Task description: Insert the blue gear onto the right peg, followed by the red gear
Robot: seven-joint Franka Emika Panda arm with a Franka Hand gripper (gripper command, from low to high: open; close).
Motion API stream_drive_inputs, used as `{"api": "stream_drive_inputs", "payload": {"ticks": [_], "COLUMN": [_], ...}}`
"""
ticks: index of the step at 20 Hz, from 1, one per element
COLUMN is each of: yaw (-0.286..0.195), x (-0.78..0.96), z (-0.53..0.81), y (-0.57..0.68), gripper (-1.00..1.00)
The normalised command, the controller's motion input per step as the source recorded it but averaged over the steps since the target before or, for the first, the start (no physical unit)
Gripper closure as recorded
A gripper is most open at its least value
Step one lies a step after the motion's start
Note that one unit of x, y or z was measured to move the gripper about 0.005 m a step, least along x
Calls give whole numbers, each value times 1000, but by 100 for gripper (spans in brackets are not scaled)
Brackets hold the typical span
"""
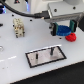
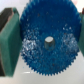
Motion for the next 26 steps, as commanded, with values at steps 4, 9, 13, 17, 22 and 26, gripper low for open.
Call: {"api": "stream_drive_inputs", "payload": {"ticks": [4,9,13,17,22,26], "yaw": [0,0,0,0,0,0], "x": [768,686,369,94,21,2], "z": [114,14,-88,-116,119,304], "y": [-295,-173,-121,-115,-51,-12], "gripper": [100,100,100,100,100,100]}}
